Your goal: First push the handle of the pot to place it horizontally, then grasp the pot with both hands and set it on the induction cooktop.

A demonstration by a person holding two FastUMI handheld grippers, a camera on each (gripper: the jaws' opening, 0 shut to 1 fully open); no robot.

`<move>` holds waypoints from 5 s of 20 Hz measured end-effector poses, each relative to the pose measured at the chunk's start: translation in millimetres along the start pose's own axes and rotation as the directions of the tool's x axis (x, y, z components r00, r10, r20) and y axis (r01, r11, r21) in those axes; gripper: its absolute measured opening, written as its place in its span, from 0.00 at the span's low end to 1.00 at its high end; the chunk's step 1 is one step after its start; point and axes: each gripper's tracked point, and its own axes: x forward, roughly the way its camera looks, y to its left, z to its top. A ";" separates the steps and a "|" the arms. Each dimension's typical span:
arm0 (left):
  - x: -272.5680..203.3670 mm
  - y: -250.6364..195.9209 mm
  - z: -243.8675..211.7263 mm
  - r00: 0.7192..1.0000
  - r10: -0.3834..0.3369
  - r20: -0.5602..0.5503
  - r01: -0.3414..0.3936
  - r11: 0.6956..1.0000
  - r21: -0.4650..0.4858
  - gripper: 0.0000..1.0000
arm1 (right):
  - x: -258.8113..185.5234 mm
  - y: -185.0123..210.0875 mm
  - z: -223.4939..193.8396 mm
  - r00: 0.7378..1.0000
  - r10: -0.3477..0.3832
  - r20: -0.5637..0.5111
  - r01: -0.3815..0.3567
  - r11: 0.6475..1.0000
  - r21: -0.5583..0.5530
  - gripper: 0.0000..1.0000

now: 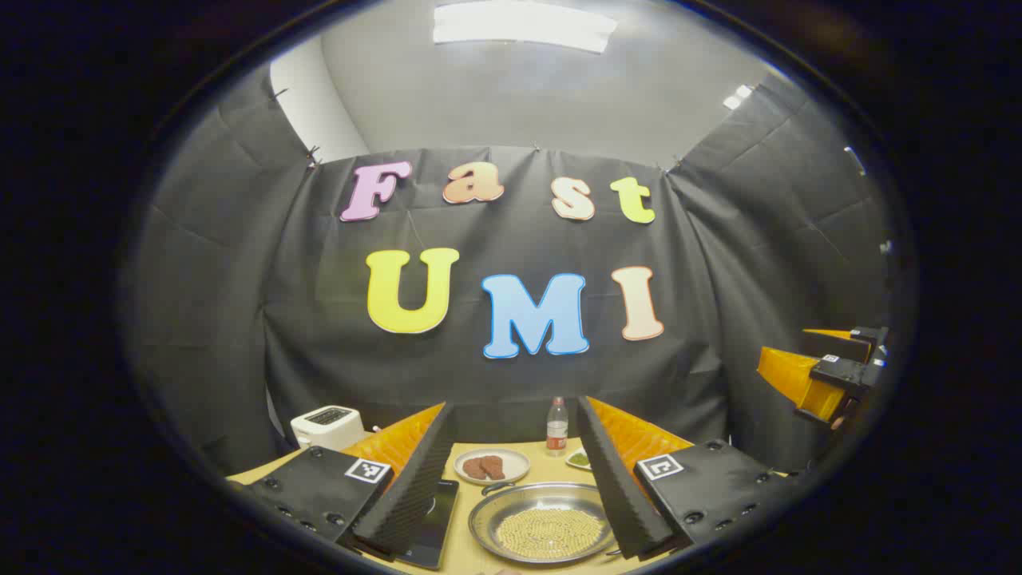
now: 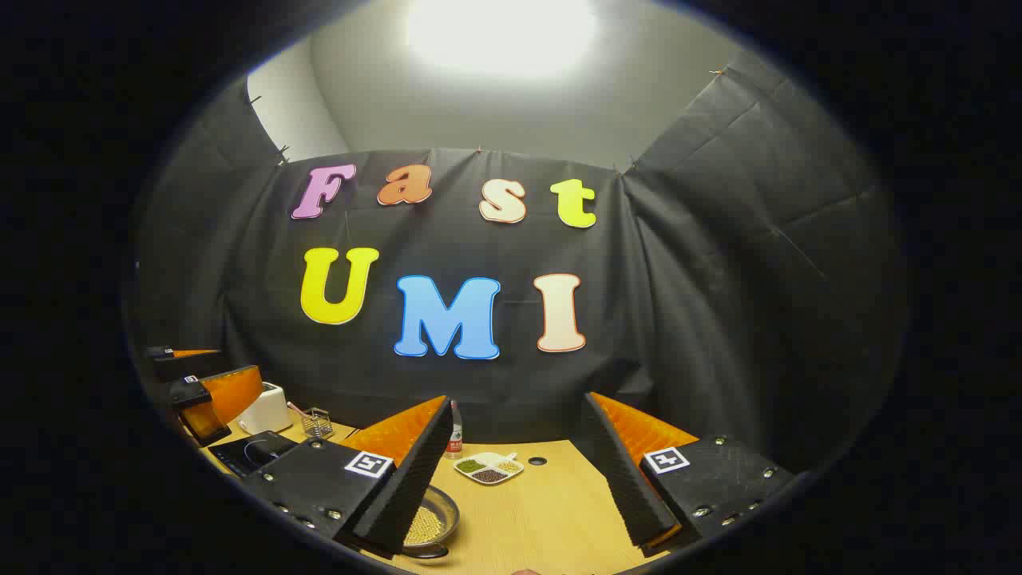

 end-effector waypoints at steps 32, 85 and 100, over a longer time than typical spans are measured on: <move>-16.3 74.8 7.1 0.997 0.073 0.013 -0.073 0.997 0.022 0.96 | 2.7 48.6 -9.0 0.997 0.061 -0.049 -0.063 0.997 -0.039 0.30; 38.2 155.5 -46.4 0.944 0.324 -0.063 -0.318 0.944 0.088 0.99 | -42.2 133.2 -320.7 0.224 0.492 -0.842 -0.642 0.724 0.252 0.01; 47.4 148.9 -56.8 0.933 0.349 -0.087 -0.341 0.936 0.092 0.99 | 22.1 62.2 -344.6 0.291 0.372 -0.881 -0.577 0.803 0.149 0.01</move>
